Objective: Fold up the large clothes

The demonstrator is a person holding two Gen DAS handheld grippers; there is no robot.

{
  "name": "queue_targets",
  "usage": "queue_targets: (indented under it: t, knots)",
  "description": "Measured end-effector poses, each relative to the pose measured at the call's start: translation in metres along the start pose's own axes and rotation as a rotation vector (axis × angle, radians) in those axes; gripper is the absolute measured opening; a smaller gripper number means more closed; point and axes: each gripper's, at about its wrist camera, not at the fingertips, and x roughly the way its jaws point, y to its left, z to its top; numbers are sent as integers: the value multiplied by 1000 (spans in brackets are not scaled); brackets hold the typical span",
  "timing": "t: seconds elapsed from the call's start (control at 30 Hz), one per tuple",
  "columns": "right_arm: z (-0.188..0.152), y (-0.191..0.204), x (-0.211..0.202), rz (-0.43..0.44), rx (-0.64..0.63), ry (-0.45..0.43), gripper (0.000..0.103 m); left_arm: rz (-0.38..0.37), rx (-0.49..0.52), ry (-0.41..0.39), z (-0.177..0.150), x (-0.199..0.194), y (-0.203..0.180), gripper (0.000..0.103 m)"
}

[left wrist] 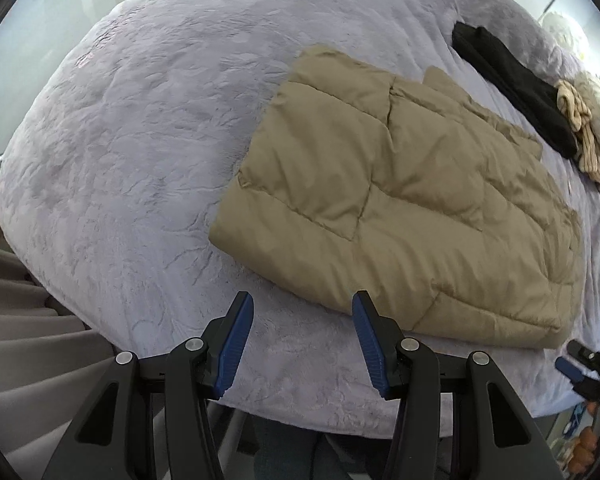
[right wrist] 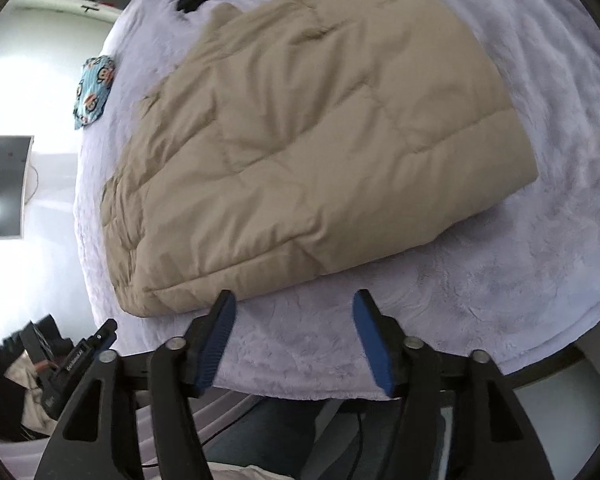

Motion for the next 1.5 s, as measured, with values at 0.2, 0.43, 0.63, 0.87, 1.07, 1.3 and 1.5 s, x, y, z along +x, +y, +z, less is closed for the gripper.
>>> queue_targets:
  t: [0.2, 0.43, 0.63, 0.87, 1.07, 1.3, 1.5]
  knots:
    - [-8, 35, 12, -2, -5, -31, 74, 5, 75, 18, 29, -2, 9, 92]
    - [-6, 98, 47, -10, -39, -33, 74, 1, 180, -6, 74, -3, 20, 98]
    - [-7, 128, 74, -56, -55, 6, 85, -29, 204, 43, 96, 22, 32, 98]
    - [-10, 144, 85, -74, -81, 15, 93, -68, 217, 97, 104, 53, 31, 98]
    - [-8, 151, 86, -118, -93, -16, 103, -84, 229, 116, 110, 68, 29, 98]
    - [-3, 148, 98, -112, -45, 84, 103, -124, 225, 124, 121, 83, 38, 98]
    - [-2, 155, 99, -129, -77, 90, 103, -327, 226, 157, 141, 96, 54, 97]
